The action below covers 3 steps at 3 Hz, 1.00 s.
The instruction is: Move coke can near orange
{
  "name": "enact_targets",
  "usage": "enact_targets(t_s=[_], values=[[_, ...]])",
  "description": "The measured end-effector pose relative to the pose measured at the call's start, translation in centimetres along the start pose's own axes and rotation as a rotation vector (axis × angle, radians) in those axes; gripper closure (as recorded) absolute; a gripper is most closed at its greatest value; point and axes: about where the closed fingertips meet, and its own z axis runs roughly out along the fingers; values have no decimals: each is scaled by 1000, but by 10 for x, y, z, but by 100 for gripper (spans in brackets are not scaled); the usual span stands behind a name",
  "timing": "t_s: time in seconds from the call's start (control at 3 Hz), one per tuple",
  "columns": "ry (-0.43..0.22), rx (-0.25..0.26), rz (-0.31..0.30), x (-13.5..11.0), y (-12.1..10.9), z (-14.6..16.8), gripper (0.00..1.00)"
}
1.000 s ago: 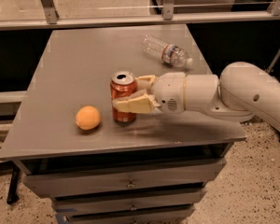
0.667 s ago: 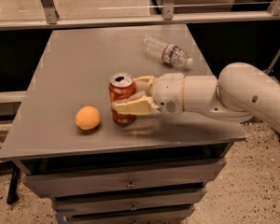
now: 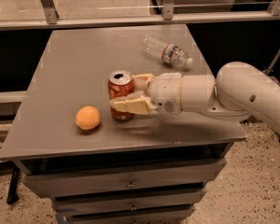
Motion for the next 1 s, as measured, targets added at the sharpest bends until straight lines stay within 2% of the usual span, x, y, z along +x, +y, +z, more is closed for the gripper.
enact_targets(t_s=[0.33,0.67,1.0], values=[[1,-4,1,-1,1,1,0],[23,32,0,-1,-7,-12,0],[62,153,-34,-1,-39,-56,0]])
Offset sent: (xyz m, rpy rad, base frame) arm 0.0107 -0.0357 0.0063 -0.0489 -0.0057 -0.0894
